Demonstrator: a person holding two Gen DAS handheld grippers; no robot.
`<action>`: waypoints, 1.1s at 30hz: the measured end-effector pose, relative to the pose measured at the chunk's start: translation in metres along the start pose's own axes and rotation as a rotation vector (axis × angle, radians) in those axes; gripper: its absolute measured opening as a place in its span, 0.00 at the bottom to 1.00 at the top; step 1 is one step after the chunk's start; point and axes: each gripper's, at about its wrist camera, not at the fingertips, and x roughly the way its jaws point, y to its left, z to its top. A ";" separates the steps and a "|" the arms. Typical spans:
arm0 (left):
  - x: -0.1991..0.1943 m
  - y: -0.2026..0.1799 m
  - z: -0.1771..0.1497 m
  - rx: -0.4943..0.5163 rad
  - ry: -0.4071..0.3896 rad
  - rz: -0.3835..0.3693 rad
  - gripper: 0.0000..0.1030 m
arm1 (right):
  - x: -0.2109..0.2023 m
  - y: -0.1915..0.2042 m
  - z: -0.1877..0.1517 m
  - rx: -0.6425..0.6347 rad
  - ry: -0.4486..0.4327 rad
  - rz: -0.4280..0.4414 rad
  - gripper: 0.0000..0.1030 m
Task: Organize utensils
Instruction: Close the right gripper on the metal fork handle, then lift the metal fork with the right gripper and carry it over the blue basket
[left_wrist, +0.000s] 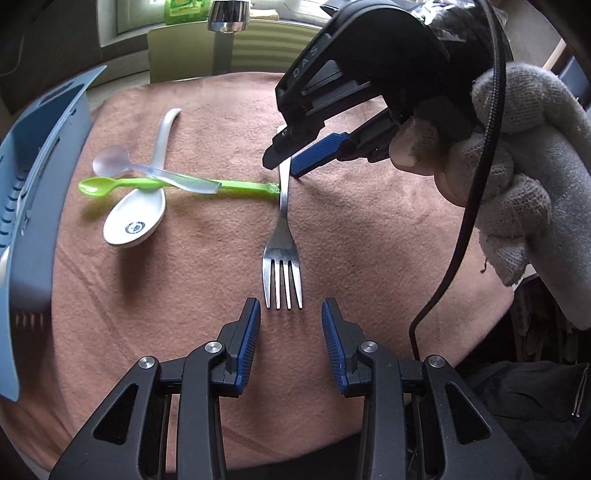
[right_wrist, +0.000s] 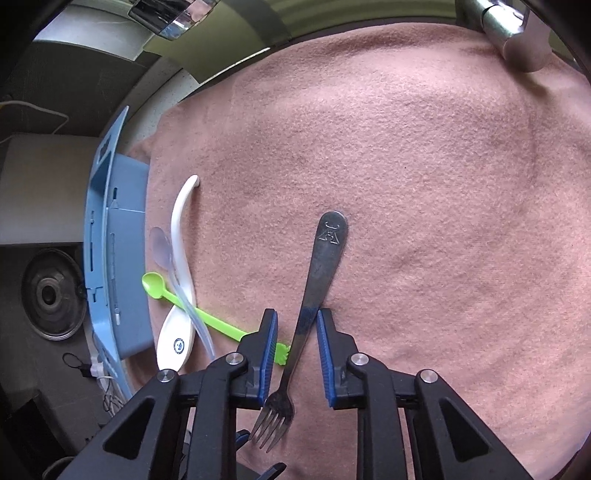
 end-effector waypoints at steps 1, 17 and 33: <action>0.002 -0.001 0.001 0.004 -0.001 0.003 0.32 | 0.001 0.002 0.000 -0.006 0.001 -0.017 0.15; 0.013 -0.011 0.000 0.075 -0.033 0.057 0.21 | 0.000 -0.009 0.006 0.084 0.006 0.019 0.09; 0.007 -0.008 0.007 0.069 -0.034 0.039 0.21 | -0.013 -0.012 0.003 0.108 -0.013 0.068 0.08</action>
